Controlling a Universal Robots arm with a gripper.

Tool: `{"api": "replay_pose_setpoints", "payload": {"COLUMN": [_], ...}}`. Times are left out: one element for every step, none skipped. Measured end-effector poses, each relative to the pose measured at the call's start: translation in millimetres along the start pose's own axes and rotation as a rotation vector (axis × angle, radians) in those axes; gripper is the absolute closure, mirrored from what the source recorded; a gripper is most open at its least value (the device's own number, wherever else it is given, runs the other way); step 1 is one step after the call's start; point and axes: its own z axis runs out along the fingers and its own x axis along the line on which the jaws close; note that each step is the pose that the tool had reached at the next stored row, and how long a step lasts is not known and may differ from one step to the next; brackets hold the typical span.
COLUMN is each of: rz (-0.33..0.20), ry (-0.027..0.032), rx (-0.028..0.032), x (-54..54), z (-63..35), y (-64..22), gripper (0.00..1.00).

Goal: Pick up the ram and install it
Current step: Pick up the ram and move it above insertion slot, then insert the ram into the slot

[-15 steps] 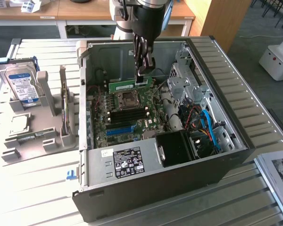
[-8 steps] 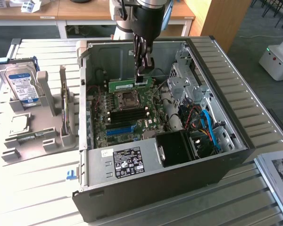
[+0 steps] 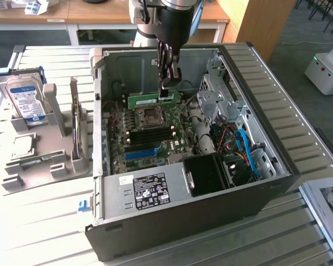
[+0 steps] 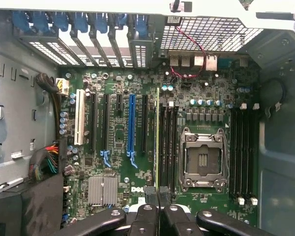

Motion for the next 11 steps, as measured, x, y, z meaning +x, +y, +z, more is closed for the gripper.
{"api": "replay_pose_setpoints", "payload": {"rz": [0.004, 0.007, 0.009, 0.009, 0.01, 0.01, 0.01, 0.01, 0.01, 0.01, 0.01], "ry": [-0.0003, -0.0003, -0.0003, -0.0004, -0.0004, -0.0005, -0.0004, -0.0004, -0.0005, -0.0004, -0.0005], "rx": [0.0, 0.0, 0.0, 0.0001, 0.0, 0.0001, 0.0, 0.0, 0.0001, 0.0001, 0.0001], "x": [-0.1, -0.1, -0.1, -0.1, -0.1, -0.1, -0.1, -0.1, -0.1, -0.1, -0.1], "z": [0.2, 0.2, 0.2, 0.2, 0.2, 0.2, 0.2, 0.2, 0.2, 0.2, 0.2], "y": [-0.1, -0.1, -0.1, -0.1, -0.1, -0.1, -0.1, -0.1, -0.1, -0.1, -0.1], "gripper": [0.88, 0.88, 0.88, 0.88, 0.88, 0.88, 0.88, 0.88, 0.88, 0.88, 0.88]}}
